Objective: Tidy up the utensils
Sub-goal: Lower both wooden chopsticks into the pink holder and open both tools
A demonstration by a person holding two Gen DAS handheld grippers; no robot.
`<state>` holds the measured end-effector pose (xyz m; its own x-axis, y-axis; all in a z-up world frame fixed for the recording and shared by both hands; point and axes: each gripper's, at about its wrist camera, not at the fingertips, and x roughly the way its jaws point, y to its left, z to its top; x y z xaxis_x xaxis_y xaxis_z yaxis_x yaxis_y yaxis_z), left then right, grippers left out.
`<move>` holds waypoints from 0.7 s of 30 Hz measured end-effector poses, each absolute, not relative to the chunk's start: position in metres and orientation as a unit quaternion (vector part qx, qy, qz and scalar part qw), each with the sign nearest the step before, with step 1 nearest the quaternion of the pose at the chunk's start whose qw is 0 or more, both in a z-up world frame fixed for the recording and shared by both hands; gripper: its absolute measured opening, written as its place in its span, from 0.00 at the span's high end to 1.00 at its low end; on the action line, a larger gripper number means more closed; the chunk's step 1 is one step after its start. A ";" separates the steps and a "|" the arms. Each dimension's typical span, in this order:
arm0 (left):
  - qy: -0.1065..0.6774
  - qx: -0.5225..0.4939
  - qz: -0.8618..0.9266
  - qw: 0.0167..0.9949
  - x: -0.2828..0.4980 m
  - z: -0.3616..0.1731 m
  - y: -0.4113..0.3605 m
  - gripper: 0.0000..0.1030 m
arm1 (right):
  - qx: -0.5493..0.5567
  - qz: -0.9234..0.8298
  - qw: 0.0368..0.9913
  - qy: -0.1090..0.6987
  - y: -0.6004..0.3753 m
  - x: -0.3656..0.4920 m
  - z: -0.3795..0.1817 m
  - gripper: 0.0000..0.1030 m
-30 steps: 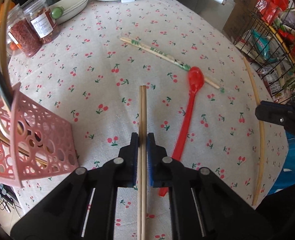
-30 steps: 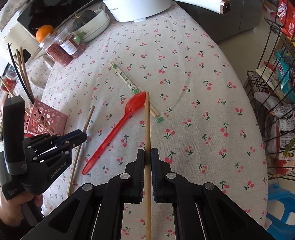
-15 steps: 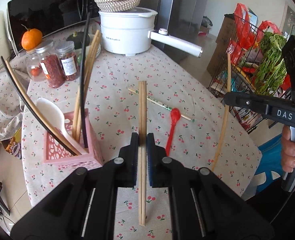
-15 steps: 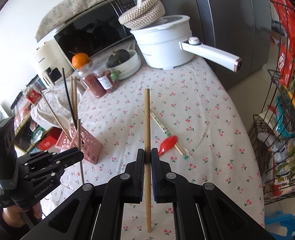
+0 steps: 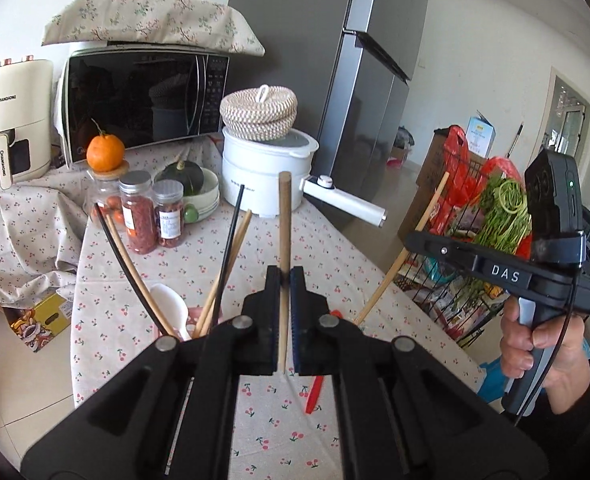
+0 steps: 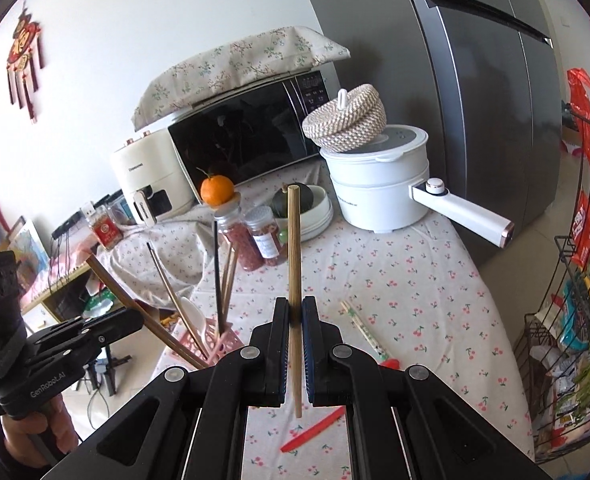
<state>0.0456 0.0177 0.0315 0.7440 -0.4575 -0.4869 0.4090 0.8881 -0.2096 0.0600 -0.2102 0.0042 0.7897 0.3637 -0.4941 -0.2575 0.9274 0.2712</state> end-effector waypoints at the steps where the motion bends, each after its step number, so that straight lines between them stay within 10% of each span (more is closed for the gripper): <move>1: 0.265 -0.049 -0.231 0.935 0.045 0.035 0.021 0.95 | 0.099 0.168 0.942 0.275 -0.208 0.060 0.007 0.94; 21: 0.268 -0.062 -0.126 0.953 0.063 0.031 0.083 0.95 | 0.141 0.208 0.936 0.247 -0.176 0.071 0.024 0.94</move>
